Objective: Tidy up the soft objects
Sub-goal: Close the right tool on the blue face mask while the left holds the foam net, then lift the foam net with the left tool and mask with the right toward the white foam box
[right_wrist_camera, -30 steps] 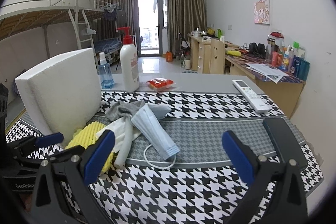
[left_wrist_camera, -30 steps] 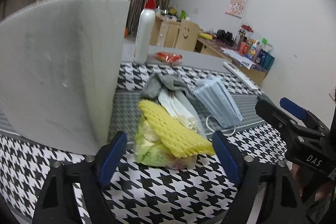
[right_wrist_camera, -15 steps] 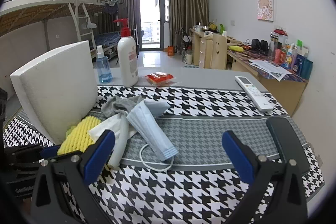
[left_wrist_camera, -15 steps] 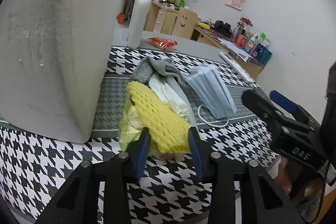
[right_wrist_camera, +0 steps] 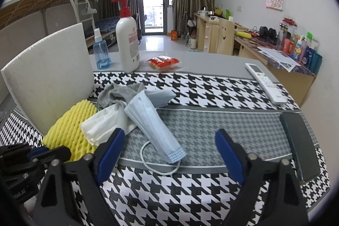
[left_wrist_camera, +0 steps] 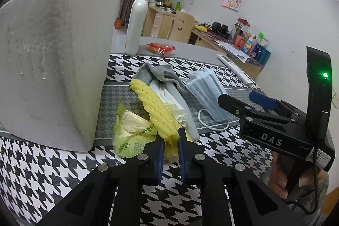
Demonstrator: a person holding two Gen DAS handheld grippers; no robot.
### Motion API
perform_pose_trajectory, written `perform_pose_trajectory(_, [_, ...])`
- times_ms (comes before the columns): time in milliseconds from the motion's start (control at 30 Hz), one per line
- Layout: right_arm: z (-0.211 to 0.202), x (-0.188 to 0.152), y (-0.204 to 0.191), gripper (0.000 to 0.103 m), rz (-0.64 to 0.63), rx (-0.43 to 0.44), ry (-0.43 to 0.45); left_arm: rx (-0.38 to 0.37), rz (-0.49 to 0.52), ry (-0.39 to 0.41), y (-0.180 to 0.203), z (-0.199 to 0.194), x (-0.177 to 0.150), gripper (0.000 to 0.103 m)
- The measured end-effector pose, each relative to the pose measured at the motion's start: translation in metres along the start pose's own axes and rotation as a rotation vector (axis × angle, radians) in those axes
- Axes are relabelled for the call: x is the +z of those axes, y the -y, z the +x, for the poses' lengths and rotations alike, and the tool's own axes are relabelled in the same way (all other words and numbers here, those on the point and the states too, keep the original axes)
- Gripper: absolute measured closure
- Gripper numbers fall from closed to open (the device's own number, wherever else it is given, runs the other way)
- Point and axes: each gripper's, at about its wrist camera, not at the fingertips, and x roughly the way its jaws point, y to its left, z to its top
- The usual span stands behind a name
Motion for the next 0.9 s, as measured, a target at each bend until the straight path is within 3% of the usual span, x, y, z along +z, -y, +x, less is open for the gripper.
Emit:
perform_pose_trajectory(267, [0.013,-0.001,-0.005,0.038,-0.008,0.018,-0.048,-0.014,0.021,0.004,-0.002,-0.003,-0.001,0.091])
perform_pose_trajectory(333, [0.016,0.000,-0.005,0.052,-0.007,0.027,-0.065,-0.014,0.024,0.006,-0.002,-0.004,-0.001,0.091])
perform_pose_trajectory(467, [0.018,-0.002,-0.007,0.062,-0.006,0.028,-0.079,-0.016,0.027,0.007,-0.002,-0.004,0.000,0.091])
perform_pose_trajectory(533, [0.018,-0.002,-0.006,0.078,-0.006,0.027,-0.081,-0.017,0.028,0.009,-0.002,-0.004,-0.001,0.091])
perform_pose_trajectory(633, [0.019,-0.003,-0.005,0.091,0.005,0.023,-0.104,-0.015,0.029,0.011,-0.002,-0.006,-0.001,0.092])
perform_pose_trajectory(900, [0.001,-0.002,-0.004,0.092,0.018,0.003,-0.073,-0.002,0.049,0.043,0.002,-0.018,-0.001,0.092])
